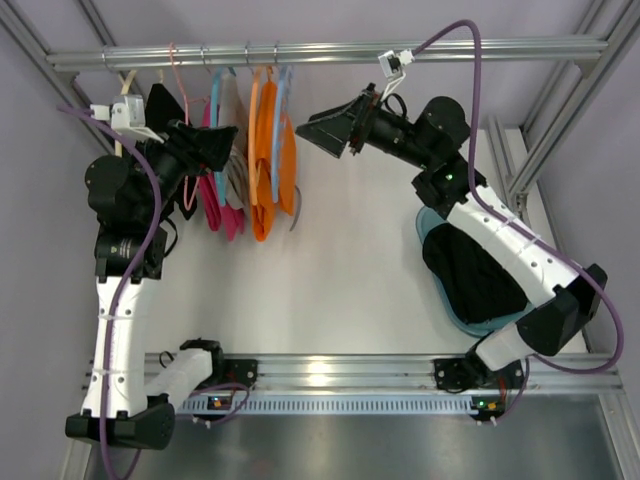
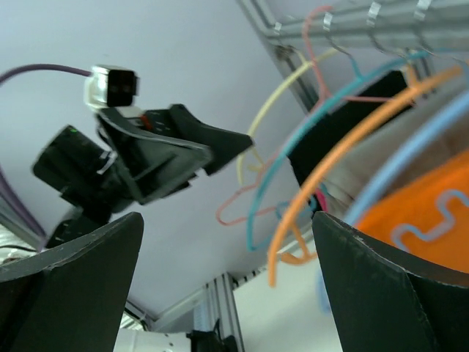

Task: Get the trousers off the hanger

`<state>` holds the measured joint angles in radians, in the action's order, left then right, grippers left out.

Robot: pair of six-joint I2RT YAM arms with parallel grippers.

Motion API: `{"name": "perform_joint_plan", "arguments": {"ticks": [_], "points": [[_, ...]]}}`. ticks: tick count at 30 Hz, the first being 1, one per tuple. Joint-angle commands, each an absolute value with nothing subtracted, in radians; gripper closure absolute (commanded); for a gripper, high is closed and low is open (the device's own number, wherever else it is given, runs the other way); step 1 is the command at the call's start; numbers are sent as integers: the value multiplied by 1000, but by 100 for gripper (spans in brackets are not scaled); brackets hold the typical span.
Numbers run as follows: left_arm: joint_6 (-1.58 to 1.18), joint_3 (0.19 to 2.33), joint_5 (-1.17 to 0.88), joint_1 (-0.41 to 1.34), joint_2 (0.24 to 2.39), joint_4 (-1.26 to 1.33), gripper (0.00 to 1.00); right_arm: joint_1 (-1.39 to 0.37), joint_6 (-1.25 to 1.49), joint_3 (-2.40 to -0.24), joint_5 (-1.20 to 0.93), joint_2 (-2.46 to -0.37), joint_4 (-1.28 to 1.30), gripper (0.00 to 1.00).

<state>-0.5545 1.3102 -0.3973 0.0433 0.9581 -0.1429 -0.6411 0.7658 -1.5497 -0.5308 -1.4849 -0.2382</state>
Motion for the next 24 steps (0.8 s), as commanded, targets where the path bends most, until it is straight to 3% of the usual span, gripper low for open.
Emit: {"name": "perform_joint_plan", "arguments": {"ticks": [1, 7, 14, 24], "points": [[-584, 1361, -356, 17, 943, -101, 17, -716, 739, -1669, -480, -1534, -256, 1], [-640, 1359, -353, -28, 945, -80, 17, -772, 867, -1765, -425, -1678, -279, 7], [-657, 1364, -356, -55, 942, -78, 17, -799, 949, -1842, -365, -1819, -267, 8], [-669, 1361, -348, -69, 942, -78, 17, -804, 968, -1827, -351, -1850, -264, 7]]}}
